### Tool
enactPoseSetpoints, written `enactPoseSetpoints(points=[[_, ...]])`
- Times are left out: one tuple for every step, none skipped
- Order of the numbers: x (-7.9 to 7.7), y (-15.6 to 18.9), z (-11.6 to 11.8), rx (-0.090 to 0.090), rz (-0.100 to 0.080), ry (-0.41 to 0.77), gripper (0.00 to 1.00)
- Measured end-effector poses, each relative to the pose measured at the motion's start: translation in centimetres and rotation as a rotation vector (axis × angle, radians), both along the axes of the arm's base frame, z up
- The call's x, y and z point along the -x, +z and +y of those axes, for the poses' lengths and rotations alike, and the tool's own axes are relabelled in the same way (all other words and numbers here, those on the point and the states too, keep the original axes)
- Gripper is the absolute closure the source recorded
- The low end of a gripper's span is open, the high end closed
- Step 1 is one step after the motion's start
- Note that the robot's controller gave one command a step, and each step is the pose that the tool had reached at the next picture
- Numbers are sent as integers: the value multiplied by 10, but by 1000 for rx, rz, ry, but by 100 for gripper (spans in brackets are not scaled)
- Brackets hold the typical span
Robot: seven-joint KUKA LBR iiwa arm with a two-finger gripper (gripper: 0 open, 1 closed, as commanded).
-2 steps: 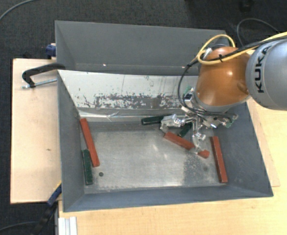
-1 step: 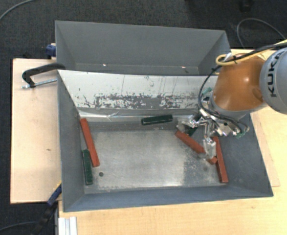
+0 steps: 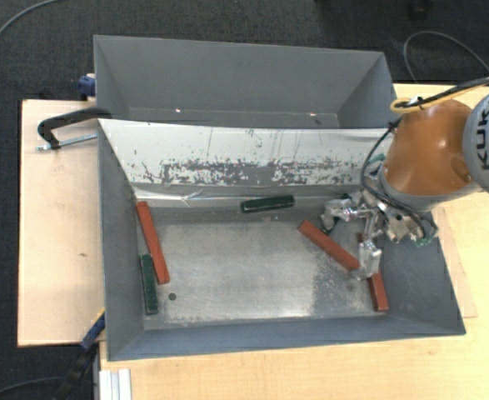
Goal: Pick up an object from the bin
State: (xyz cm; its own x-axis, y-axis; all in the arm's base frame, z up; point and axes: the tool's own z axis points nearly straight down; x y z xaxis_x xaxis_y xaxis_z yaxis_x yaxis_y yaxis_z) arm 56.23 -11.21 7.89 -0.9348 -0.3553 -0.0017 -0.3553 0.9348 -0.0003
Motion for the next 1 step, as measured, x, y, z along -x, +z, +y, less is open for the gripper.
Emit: enactPoseSetpoints(points=[[-1,2,1,0,-4,1,100]])
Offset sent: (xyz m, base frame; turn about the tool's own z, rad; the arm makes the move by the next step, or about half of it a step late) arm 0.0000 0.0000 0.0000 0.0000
